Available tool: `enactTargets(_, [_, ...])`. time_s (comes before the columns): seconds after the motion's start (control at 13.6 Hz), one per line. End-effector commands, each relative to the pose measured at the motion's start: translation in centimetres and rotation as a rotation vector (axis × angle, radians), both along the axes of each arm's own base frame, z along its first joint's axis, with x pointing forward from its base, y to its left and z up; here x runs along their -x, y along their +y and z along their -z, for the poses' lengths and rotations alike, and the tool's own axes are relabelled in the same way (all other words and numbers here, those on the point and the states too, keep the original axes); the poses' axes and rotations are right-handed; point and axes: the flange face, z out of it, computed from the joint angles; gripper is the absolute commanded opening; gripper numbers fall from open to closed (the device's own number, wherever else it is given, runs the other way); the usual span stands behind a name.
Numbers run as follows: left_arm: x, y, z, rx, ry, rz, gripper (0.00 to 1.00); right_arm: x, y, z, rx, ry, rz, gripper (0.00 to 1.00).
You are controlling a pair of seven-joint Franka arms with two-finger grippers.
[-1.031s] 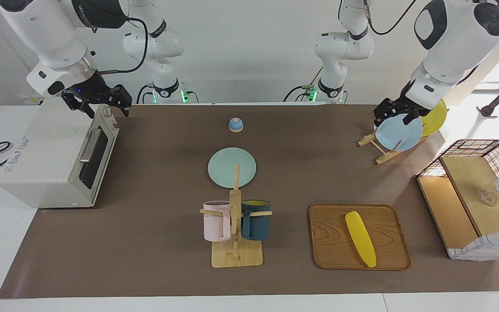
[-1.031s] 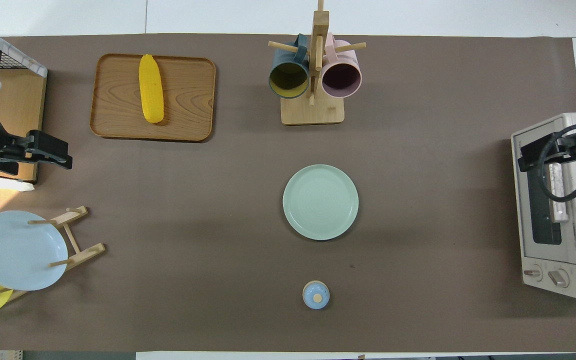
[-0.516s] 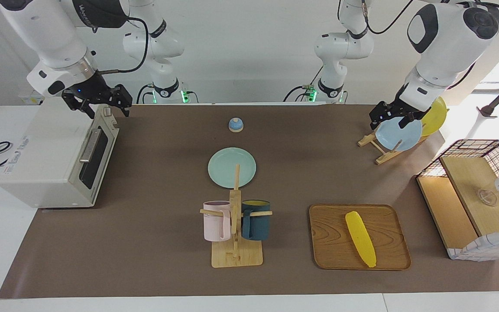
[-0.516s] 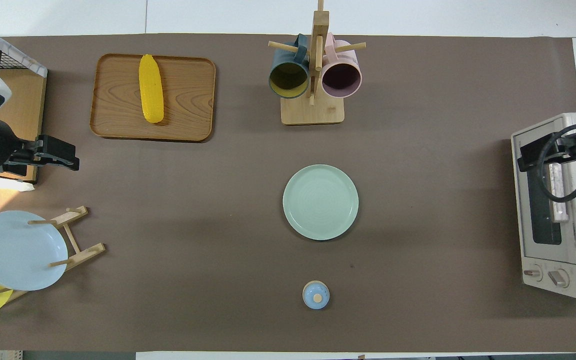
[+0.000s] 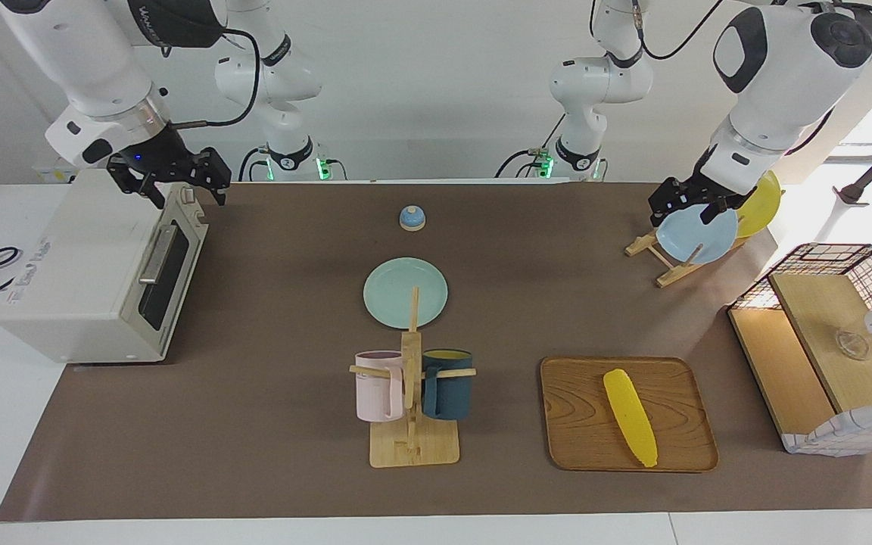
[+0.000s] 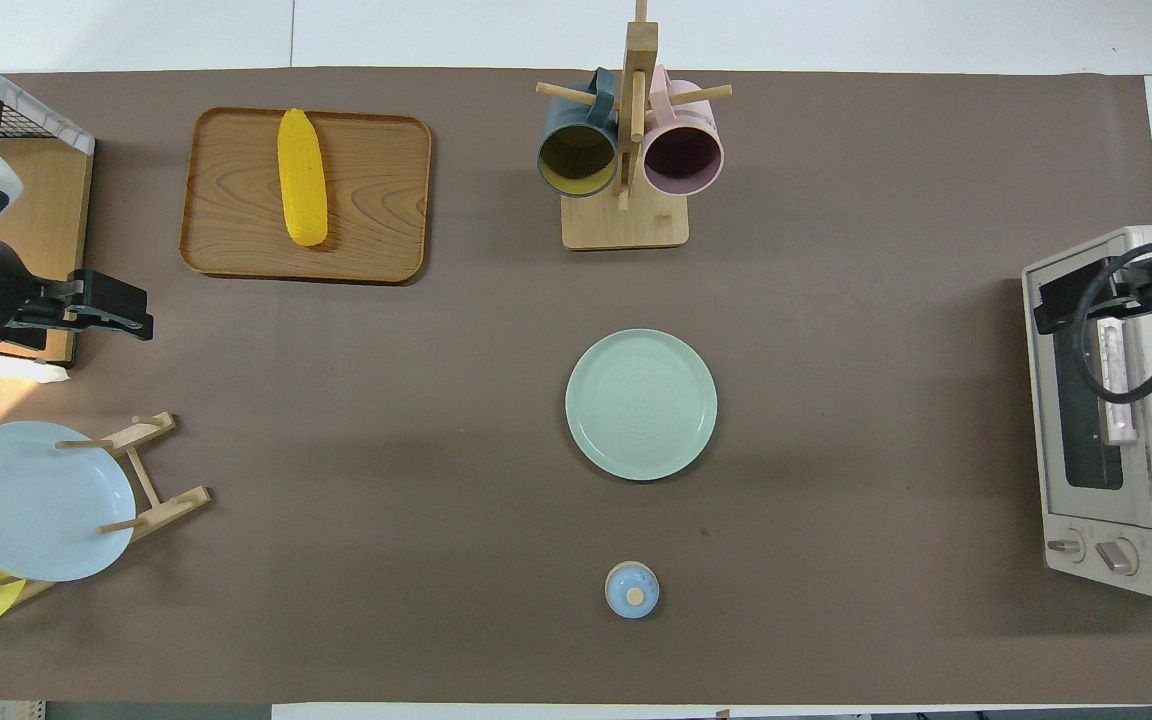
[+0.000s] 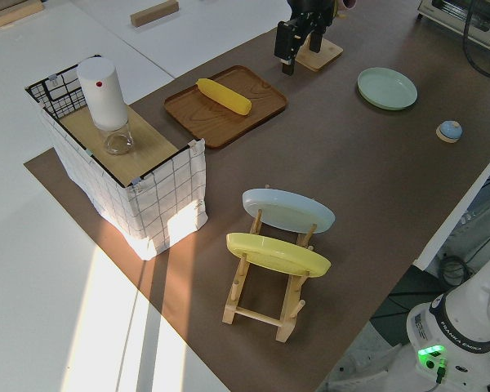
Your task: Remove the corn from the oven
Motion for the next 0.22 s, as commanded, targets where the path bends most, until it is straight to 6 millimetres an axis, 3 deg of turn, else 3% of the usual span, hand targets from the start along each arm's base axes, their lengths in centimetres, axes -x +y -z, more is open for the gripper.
enactTargets(0.0, [0.5,0.0,-0.1,-0.029,-0.026,0.021,1.0,-0.5,0.22,-0.26,0.007,-0.017,0.012,1.0])
enactTargets(0.15, [0.44,-0.26,-0.11,-0.029,-0.029,0.024,1.0,-0.5,0.22,-0.26,0.007,-0.017,0.012,1.0])
